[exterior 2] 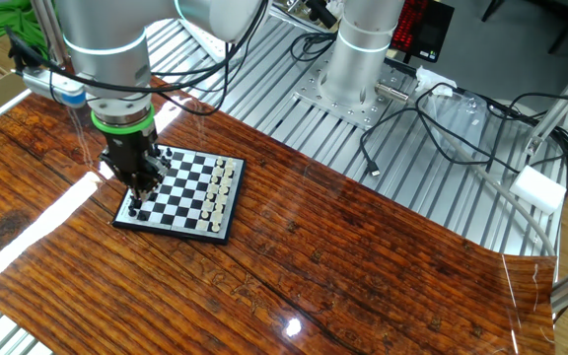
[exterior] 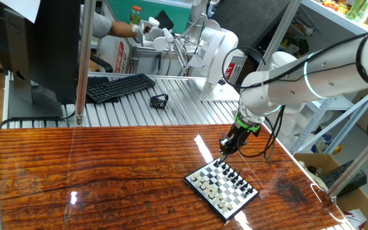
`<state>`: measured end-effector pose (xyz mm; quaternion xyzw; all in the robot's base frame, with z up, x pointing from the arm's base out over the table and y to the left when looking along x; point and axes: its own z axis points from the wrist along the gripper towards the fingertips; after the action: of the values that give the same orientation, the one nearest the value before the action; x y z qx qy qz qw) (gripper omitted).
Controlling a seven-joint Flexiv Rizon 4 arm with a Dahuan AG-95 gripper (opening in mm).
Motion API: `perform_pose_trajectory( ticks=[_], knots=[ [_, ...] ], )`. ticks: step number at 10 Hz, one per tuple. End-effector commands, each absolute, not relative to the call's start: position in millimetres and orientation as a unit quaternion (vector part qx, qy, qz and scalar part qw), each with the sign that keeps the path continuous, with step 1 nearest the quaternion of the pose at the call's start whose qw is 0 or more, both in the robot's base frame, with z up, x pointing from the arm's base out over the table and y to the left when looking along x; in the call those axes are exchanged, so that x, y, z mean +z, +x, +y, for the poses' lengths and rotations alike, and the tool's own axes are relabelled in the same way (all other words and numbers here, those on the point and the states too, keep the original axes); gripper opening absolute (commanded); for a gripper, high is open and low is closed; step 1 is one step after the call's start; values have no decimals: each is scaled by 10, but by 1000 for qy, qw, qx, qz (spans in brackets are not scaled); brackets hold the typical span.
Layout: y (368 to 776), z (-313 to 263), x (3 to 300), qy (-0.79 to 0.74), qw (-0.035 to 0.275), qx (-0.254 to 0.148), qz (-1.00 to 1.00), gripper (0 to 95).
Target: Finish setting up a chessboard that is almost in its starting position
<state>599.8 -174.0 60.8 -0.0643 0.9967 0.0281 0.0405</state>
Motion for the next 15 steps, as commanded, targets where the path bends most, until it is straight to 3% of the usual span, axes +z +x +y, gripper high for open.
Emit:
perform_pose_trajectory(
  ticks=[1, 15],
  knots=[
    [6003, -1737, 564, -63, 42, 31, 997, 0],
    [6016, -1727, 478, 22, 44, 32, 998, 0]
  ],
)
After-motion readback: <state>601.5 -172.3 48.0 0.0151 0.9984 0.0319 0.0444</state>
